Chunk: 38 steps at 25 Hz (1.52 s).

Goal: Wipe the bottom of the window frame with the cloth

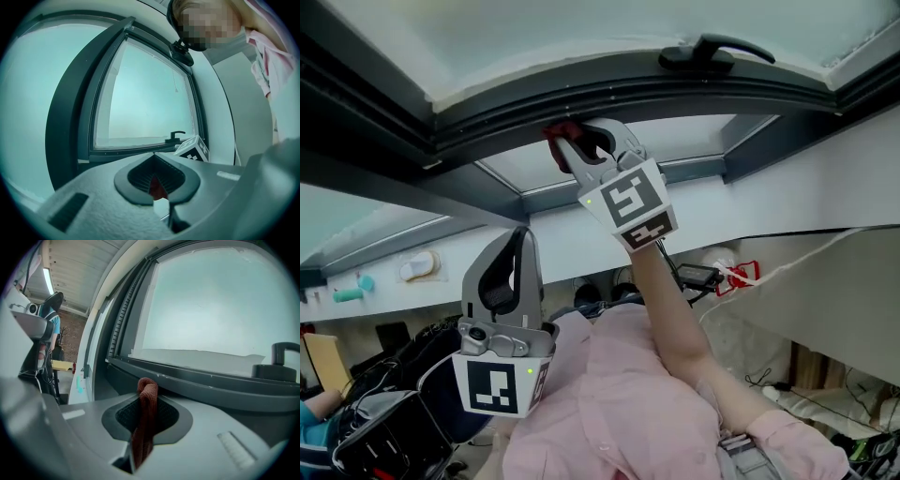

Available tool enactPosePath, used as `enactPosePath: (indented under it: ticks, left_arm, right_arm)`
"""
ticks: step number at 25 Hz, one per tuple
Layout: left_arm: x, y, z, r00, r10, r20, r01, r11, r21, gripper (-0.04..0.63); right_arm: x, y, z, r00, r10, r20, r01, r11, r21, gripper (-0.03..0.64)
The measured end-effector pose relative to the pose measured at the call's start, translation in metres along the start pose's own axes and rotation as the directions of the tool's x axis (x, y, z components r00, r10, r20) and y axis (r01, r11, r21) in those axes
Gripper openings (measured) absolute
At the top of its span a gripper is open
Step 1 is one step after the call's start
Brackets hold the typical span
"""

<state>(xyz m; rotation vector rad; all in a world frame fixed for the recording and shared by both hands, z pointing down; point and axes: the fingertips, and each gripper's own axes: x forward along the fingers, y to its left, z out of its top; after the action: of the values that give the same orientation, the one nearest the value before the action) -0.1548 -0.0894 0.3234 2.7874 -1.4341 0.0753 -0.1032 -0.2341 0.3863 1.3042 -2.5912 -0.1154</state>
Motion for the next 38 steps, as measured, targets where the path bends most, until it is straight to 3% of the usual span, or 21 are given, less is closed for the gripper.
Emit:
enactPosePath:
  ticks: [4, 9, 38]
  left_arm:
    - [-0.001, 0.006, 0.002, 1.0, 0.011, 0.01, -0.011, 1.0, -0.006, 0.0]
    - [0.003, 0.008, 0.002, 0.999, 0.031, 0.012, -0.03, 0.997, -0.066, 0.0]
    - [0.029, -0.026, 0.005, 1.0, 0.012, 0.015, -0.011, 0.998, -0.063, 0.0]
  right_arm:
    - [-0.005, -0.006, -0.001, 0.999, -0.03, -0.019, 0.029, 0.999, -0.024, 0.048]
    - [-0.007, -0.009, -0.001, 0.999, -0.041, -0.021, 0.04, 0.999, -0.022, 0.048]
    - [-0.05, -0.068, -0.017, 0.99, -0.136, -0.024, 0.136, 0.991, 0.005, 0.048]
